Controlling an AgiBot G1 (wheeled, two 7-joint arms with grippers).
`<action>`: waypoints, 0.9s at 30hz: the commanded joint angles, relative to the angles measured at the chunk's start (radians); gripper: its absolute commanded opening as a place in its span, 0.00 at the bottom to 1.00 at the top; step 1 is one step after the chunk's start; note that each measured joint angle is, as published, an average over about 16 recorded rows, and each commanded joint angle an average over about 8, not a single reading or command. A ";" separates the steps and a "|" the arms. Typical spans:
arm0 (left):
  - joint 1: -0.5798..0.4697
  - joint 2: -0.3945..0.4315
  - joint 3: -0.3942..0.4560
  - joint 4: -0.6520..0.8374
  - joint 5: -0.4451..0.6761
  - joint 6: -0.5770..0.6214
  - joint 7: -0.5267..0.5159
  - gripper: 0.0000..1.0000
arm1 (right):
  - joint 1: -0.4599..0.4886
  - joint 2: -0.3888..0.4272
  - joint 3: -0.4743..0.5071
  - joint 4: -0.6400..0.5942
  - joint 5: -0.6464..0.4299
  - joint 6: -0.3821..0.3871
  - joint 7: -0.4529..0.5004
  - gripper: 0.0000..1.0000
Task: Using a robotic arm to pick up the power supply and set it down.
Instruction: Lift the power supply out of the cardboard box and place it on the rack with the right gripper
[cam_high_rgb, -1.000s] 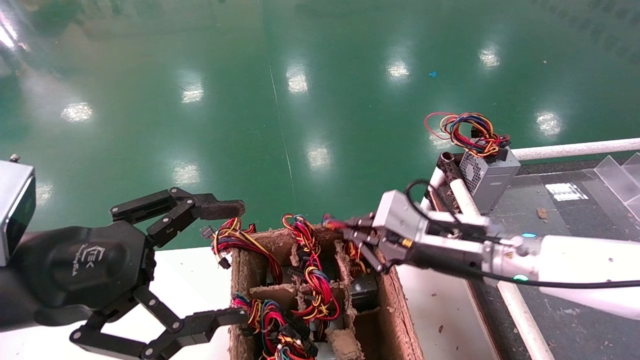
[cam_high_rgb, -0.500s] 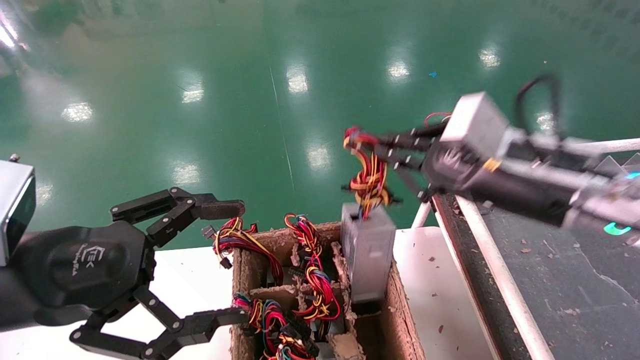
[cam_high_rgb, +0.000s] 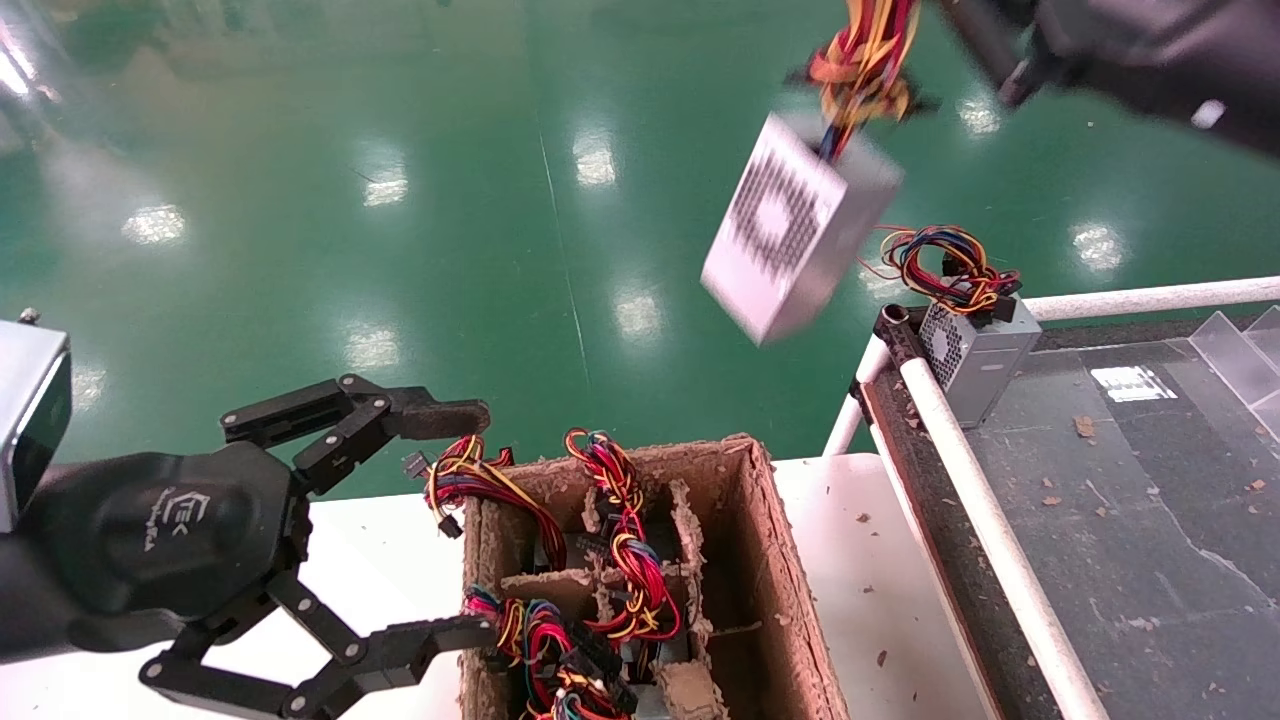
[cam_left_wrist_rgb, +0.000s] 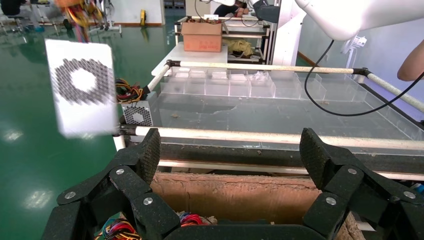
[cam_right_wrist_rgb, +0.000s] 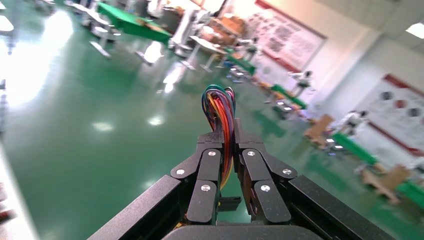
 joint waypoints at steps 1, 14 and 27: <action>0.000 0.000 0.000 0.000 0.000 0.000 0.000 1.00 | 0.022 0.001 0.009 -0.008 -0.009 0.016 -0.009 0.00; 0.000 0.000 0.000 0.000 0.000 0.000 0.000 1.00 | 0.097 0.077 0.062 -0.112 -0.074 0.092 -0.084 0.00; 0.000 0.000 0.000 0.000 0.000 0.000 0.000 1.00 | -0.039 0.229 0.104 -0.156 -0.094 0.089 -0.140 0.00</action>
